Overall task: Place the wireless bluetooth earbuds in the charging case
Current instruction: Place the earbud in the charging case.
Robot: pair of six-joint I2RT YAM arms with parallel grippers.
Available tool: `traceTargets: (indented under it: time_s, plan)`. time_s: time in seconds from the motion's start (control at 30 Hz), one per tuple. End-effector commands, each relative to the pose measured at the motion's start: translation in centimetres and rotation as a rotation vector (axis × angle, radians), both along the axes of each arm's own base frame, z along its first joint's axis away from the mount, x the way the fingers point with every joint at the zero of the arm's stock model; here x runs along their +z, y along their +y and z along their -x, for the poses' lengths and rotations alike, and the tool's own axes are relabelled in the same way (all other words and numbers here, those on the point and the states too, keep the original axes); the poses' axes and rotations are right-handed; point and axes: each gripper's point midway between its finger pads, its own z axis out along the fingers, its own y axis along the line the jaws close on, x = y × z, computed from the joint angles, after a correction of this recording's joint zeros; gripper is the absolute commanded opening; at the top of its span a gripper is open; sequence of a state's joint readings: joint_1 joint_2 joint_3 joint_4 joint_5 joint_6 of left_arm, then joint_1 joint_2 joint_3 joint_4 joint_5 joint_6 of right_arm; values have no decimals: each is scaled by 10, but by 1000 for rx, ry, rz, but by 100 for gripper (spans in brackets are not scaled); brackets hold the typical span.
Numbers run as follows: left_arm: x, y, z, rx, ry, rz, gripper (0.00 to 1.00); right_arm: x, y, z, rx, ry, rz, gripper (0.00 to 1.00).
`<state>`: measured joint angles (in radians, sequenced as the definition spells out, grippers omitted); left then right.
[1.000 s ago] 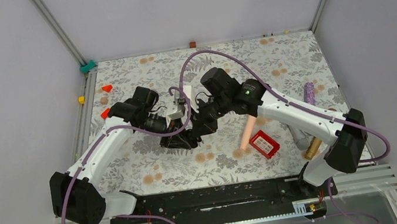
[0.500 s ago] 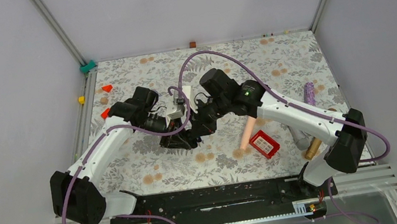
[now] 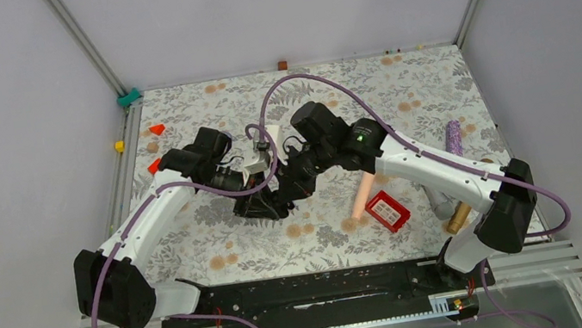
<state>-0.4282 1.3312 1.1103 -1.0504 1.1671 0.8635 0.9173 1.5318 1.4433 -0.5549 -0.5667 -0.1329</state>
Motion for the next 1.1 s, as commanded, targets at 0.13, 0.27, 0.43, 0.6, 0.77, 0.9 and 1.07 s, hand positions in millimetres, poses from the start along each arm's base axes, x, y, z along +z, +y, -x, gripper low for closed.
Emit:
traceTargets:
  time_s: [0.13,0.27,0.43,0.6,0.77,0.9,1.07]
  plan:
    - [17,-14,-4,-63,-100,89,0,8,28,10,15,49,-64,17]
    - [18,-14,-3,-68,-103,102,0,12,28,11,14,53,-71,18]
    - [20,-13,-2,-74,-105,111,0,19,25,12,15,39,-78,20]
    - [21,-10,-3,-69,-103,120,0,31,19,14,20,15,-85,21]
    - [21,-9,-6,-57,-98,126,0,44,9,19,53,-33,-86,24]
    - [22,-7,-9,-45,-102,129,0,49,-2,21,79,-83,-69,28]
    - [25,-4,-12,-26,-106,134,0,52,-16,23,103,-148,-48,35]
